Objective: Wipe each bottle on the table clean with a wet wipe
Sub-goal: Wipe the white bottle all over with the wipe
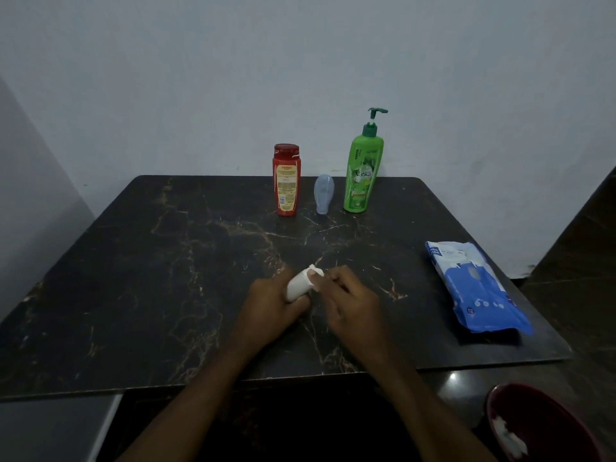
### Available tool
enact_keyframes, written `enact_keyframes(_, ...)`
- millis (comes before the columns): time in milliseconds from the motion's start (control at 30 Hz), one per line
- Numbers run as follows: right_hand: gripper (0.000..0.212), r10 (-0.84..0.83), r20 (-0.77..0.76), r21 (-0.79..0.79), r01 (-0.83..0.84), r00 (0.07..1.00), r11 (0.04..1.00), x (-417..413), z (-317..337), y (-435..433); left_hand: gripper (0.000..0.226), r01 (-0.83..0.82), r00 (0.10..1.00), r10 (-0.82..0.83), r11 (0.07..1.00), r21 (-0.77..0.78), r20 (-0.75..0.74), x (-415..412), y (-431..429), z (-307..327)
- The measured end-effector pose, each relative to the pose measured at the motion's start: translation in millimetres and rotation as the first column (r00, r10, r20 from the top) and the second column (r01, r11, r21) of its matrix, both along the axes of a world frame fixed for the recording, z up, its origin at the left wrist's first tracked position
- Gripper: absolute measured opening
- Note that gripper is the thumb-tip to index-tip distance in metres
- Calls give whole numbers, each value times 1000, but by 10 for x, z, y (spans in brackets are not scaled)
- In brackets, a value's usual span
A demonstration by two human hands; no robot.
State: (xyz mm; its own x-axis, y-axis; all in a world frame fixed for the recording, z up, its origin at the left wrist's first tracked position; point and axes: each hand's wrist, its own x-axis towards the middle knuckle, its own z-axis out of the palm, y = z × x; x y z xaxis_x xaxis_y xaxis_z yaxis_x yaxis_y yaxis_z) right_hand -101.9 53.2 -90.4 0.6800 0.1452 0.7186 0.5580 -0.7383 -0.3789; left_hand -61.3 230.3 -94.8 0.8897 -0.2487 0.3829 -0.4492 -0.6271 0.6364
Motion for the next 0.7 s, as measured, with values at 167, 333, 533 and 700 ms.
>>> enact_keyframes(167,31,-7,114,-64,15,993,998,1,-113,-70,38,-2,999,-2,993,-114,-35,13,7,37)
enact_keyframes(333,24,-47,28,121,44,998,992,-85,-10,-52,32,-21,999,14,986,-163,-43,35,4,23)
enact_keyframes(533,14,78,-369,534,143,926,833,-15,194,-270,11,32,998,-43,979,-202,-52,51,19,42)
enact_keyframes(700,9,234,-467,411,-25,853,911,31,407,-414,10,75,996,-82,983,-170,-34,79,22,16)
